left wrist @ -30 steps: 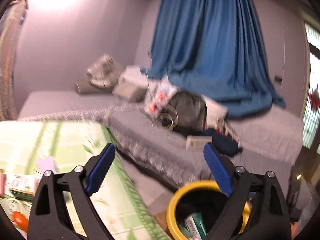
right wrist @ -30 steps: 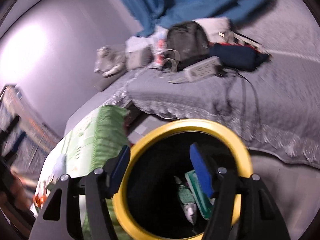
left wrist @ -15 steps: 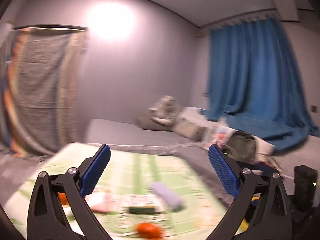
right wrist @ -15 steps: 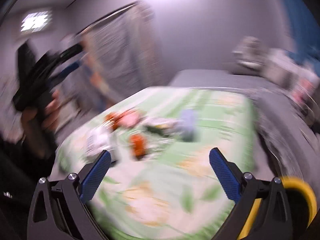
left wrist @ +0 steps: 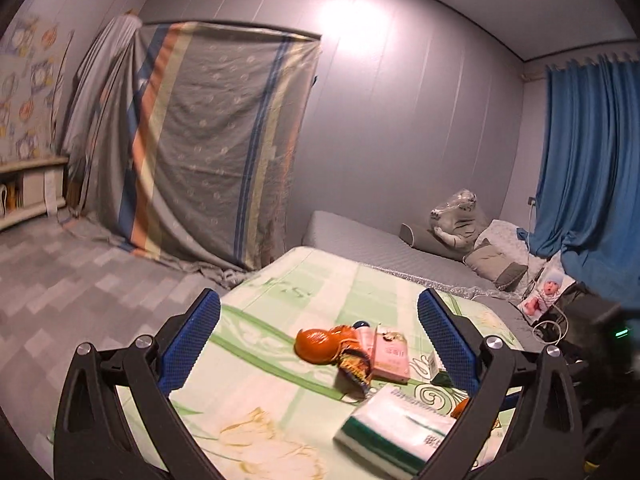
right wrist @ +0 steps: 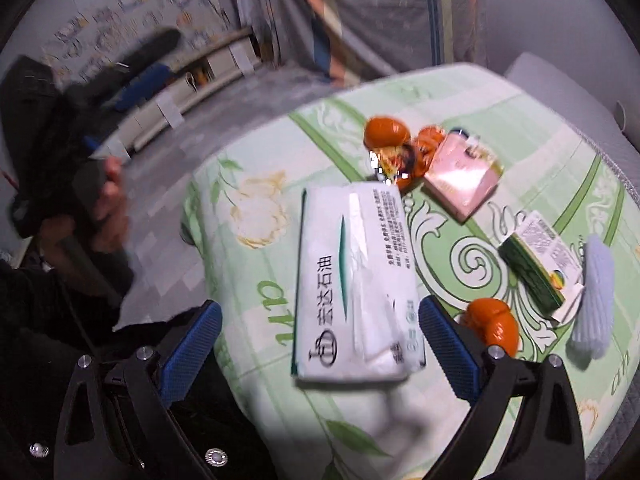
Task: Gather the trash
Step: 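Move the right gripper back to the mattress and grasp the white tissue pack, then lift the white tissue pack with the right gripper while the left gripper grasps the orange peel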
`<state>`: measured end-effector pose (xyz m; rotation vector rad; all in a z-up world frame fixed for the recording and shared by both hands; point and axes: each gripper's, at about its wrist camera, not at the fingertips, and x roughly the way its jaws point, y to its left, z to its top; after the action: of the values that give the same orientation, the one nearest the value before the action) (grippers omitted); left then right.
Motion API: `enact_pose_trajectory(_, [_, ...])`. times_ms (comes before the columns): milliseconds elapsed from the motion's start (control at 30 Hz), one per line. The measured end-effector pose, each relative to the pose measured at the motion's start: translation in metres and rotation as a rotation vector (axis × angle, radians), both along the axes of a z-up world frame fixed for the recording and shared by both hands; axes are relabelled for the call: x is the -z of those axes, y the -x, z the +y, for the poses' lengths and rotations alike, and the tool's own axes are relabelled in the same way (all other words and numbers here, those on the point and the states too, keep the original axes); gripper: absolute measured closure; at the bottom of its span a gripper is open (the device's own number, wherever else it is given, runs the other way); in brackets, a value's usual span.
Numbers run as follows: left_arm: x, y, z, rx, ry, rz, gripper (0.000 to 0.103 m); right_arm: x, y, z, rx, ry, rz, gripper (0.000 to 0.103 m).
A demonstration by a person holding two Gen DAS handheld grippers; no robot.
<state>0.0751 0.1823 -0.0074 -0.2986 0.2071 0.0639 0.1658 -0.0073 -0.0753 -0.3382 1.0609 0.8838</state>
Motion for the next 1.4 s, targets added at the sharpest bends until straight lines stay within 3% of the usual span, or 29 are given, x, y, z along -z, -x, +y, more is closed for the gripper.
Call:
enact_pose_trajectory(133, [0.009, -0.001, 0.020, -0.018, 0.021, 0.006, 0.008, 0.026, -0.022, 0.024, 0.019, 0.109, 0.099, 0.008])
enact_pose_trajectory(367, [0.023, -0.012, 0.027, -0.025, 0.054, 0.047, 0.008, 0.055, -0.043, 0.043, 0.025, 0.248, 0.114, 0.008])
enact_pose_trajectory(600, [0.028, -0.018, 0.026, -0.008, 0.061, 0.074, 0.008, 0.084, -0.057, 0.049, 0.041, 0.295, 0.164, 0.009])
enact_pose_trajectory(633, [0.029, -0.017, 0.026, -0.009, 0.060, 0.073, 0.008, 0.084, -0.057, 0.050, 0.045, 0.294, 0.164, 0.017])
enact_pose_trajectory(767, [0.028, -0.018, 0.025, -0.022, 0.046, 0.070, 0.008, 0.081, -0.053, 0.049, 0.045, 0.285, 0.140, 0.021])
enact_pose_trajectory(900, [0.028, -0.019, 0.021, -0.013, 0.048, 0.081, 0.008, 0.069, -0.046, 0.044, 0.062, 0.233, 0.116, 0.023])
enact_pose_trajectory(1067, [0.026, -0.023, 0.007, 0.025, 0.004, 0.090, 0.008, 0.025, -0.038, 0.003, 0.115, 0.065, 0.097, 0.023])
enact_pose_trajectory(1200, [0.029, -0.036, -0.016, 0.143, -0.037, 0.149, 0.008, -0.020, -0.034, -0.056, 0.240, -0.083, 0.022, 0.023])
enact_pose_trajectory(1400, [0.044, -0.065, -0.078, 0.439, -0.087, 0.311, 0.008, -0.068, -0.010, -0.170, 0.489, -0.299, -0.104, 0.022])
